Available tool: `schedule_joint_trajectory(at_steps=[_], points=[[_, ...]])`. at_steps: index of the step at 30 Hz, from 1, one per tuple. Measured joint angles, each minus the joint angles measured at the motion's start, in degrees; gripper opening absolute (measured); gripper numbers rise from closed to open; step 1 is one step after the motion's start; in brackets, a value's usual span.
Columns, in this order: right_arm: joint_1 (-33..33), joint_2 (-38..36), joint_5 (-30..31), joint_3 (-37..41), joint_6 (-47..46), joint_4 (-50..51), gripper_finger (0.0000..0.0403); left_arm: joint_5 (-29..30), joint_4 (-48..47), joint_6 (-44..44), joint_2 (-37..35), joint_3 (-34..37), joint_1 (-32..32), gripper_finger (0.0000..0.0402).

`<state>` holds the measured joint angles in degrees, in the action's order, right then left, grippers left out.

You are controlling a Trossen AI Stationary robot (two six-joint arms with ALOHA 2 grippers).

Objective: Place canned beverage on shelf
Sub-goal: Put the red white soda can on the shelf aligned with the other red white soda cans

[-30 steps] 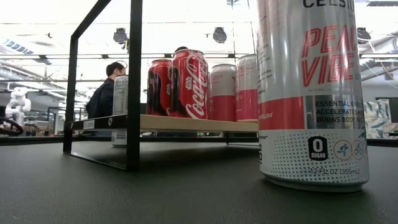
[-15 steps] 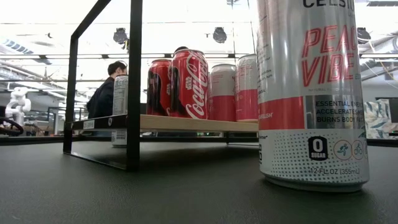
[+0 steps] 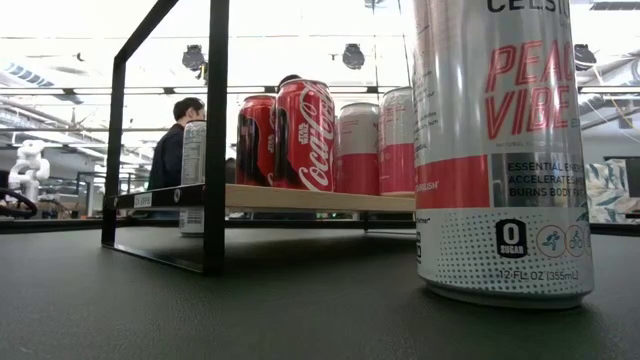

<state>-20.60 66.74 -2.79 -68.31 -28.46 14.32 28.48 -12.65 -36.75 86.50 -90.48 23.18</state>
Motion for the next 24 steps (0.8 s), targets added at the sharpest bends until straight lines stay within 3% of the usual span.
schedule_joint_trajectory(at_steps=[8,15,18,24], points=[[0.0,0.0,0.0,0.0,-0.4,0.9,0.0275,-0.8,0.6,-5.0,0.0,0.0,-1.1,0.0387],[0.0,0.0,-0.2,0.0,-0.5,1.0,0.0275,-11.6,-10.7,-15.2,0.0,0.0,-5.3,0.0387],[0.0,0.0,-0.4,0.0,-0.6,1.2,0.0275,-16.0,-11.7,-15.3,0.0,0.0,-6.5,0.0387],[0.0,0.0,-0.5,0.0,-1.2,0.9,0.0275,-16.7,-10.1,-14.0,0.0,0.0,-6.7,0.0387]])
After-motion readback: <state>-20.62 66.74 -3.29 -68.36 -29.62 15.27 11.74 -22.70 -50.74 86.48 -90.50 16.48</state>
